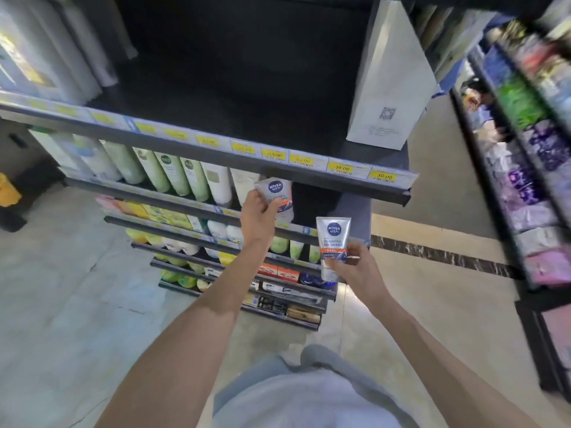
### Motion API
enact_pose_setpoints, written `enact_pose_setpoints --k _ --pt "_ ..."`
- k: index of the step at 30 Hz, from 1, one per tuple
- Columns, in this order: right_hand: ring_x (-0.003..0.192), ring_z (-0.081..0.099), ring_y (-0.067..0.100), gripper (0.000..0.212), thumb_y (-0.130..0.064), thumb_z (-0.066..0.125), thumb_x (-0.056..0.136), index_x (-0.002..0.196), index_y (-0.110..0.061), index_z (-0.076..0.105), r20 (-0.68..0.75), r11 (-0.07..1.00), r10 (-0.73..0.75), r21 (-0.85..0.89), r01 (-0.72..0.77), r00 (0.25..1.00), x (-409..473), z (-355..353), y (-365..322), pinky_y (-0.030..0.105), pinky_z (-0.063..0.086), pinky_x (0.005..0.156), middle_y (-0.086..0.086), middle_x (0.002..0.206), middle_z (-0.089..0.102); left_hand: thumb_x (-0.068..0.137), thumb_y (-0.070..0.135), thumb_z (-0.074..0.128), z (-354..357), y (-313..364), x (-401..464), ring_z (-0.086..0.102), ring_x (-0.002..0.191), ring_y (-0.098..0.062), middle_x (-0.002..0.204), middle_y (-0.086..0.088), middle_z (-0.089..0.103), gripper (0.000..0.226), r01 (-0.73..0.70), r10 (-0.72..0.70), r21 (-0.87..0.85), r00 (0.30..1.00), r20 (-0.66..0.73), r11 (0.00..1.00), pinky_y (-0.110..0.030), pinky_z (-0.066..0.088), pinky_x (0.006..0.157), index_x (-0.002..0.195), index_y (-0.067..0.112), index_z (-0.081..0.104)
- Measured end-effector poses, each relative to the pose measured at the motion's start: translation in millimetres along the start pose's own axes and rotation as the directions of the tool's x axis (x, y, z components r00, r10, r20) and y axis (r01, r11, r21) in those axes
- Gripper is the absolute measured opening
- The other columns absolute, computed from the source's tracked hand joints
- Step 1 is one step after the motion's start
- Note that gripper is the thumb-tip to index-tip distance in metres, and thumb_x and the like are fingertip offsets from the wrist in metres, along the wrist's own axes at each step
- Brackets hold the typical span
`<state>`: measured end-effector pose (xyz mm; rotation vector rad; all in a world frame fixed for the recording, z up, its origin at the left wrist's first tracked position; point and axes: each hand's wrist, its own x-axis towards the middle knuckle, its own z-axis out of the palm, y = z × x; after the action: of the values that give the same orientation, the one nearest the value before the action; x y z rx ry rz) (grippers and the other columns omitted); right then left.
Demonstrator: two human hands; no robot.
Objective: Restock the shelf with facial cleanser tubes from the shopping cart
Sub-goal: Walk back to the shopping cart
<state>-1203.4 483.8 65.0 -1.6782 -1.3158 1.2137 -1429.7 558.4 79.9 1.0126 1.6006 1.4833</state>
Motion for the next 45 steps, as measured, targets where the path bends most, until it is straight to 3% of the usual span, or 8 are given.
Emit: enact_pose_setpoints --k 5,10,17,26,29,33,38,45 --pt "0.103 0.069 0.012 0.055 -0.023 0.084 0.084 0.129 -0.023 0.052 -0.036 0.998 0.040 0.040 -0.038 0.999 9 6 -4 0.038 0.059 0.093 -0.011 0.114 0.068 0.097 0.012 0.067 9 -10 11 0.069 0.107 -0.014 0.111 0.001 0.073 0.019 -0.103 0.096 0.153 0.994 0.050 0.983 -0.035 0.058 0.094 0.114 0.015 0.061" --pt "0.097 0.068 0.006 0.051 -0.030 0.085 0.082 0.122 -0.028 0.053 -0.074 1.000 0.000 -0.004 0.000 0.997 18 14 -8 0.023 0.056 0.081 -0.019 0.106 0.066 0.100 0.009 0.060 9 -24 13 0.062 0.104 -0.013 0.117 -0.006 0.067 0.022 -0.183 0.159 0.358 0.983 0.094 0.916 -0.038 0.055 0.096 0.121 0.008 0.063" --pt "0.089 0.065 -0.003 0.055 -0.032 0.083 0.084 0.123 -0.028 0.046 -0.076 0.998 -0.033 -0.051 0.029 0.997 26 24 -18 0.006 0.048 0.061 -0.026 0.102 0.060 0.100 0.005 0.059 11 -30 7 0.066 0.113 -0.016 0.123 -0.001 0.069 0.033 -0.117 0.140 0.300 0.989 -0.056 0.947 -0.035 0.055 0.097 0.131 0.013 0.055" --pt "0.091 0.064 -0.001 0.057 -0.028 0.083 0.084 0.125 -0.028 0.044 -0.046 0.999 -0.001 -0.052 -0.001 0.999 40 30 -17 0.011 0.048 0.066 -0.014 0.109 0.061 0.099 0.007 0.057 16 -40 9 0.056 0.101 -0.011 0.119 -0.003 0.057 0.025 -0.135 0.214 0.357 0.958 -0.192 0.925 -0.034 0.055 0.090 0.124 0.008 0.056" --pt "0.091 0.064 0.000 0.057 -0.027 0.083 0.084 0.125 -0.027 0.044 -0.047 0.999 0.002 -0.045 -0.004 0.999 43 29 -15 0.011 0.048 0.068 -0.011 0.111 0.062 0.095 0.019 0.067 21 -39 2 0.058 0.107 -0.014 0.125 -0.003 0.054 0.038 -0.125 0.198 0.355 0.964 -0.176 0.927 -0.030 0.054 0.091 0.129 0.012 0.049" --pt "0.091 0.065 -0.001 0.057 -0.027 0.084 0.083 0.125 -0.025 0.045 -0.046 0.999 -0.002 -0.042 0.000 0.999 47 28 -17 0.009 0.048 0.065 -0.011 0.110 0.063 0.083 0.035 0.081 32 -41 2 0.053 0.121 -0.021 0.128 -0.002 0.055 0.060 -0.027 0.169 0.547 0.963 -0.211 0.837 -0.039 0.041 0.100 0.128 0.018 0.044" --pt "0.090 0.063 -0.001 0.059 -0.023 0.082 0.085 0.131 -0.018 0.045 -0.057 0.999 -0.005 -0.034 0.003 0.998 50 26 -20 0.004 0.046 0.052 -0.005 0.115 0.062 0.087 0.030 0.079 38 -43 8 0.056 0.121 -0.023 0.127 -0.001 0.056 0.056 0.005 0.176 0.582 0.951 -0.254 0.813 -0.041 0.040 0.101 0.130 0.016 0.047" --pt "0.105 0.065 0.016 0.060 -0.021 0.082 0.086 0.133 -0.017 0.045 -0.060 0.998 -0.011 -0.056 0.007 0.998 54 27 -22 0.007 0.048 0.052 -0.004 0.119 0.061 0.087 0.029 0.079 38 -47 9 0.057 0.116 -0.023 0.126 -0.002 0.056 0.051 -0.020 0.209 0.573 0.941 -0.266 0.820 -0.038 0.042 0.096 0.127 0.014 0.051"
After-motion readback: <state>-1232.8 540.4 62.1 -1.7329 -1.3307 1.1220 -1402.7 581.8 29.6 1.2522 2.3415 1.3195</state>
